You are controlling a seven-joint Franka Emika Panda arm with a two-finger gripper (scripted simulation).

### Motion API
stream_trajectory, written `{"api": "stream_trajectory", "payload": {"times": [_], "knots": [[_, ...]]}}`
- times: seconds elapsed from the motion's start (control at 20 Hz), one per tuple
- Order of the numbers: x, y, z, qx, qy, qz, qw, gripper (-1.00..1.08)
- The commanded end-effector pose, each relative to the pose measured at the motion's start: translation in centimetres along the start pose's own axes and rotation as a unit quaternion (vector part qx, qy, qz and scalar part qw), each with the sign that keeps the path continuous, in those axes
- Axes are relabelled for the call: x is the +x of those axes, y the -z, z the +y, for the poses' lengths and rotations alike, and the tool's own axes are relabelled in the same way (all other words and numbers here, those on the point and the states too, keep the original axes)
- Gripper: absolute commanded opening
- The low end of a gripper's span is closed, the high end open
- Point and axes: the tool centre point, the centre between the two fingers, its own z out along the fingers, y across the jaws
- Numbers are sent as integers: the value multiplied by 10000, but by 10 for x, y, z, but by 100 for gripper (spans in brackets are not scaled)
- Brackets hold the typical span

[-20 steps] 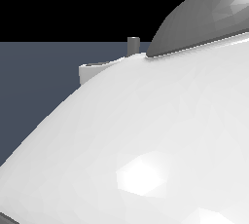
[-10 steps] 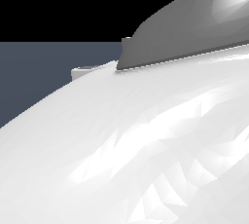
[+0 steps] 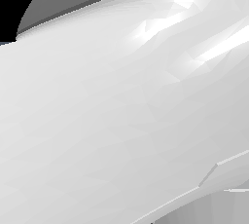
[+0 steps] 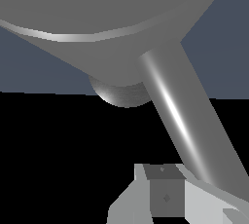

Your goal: Turn on the faucet by rotating a designated handle.

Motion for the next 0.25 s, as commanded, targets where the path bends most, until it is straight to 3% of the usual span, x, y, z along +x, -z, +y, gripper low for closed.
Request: {"api": "stream_trajectory", "payload": {"times": [0.0, 0.2], "knots": [[-11, -4, 35, -319, -207, 61, 9993, -100], [-15, -3, 45, -357, -231, 20, 9991, -100]]}}
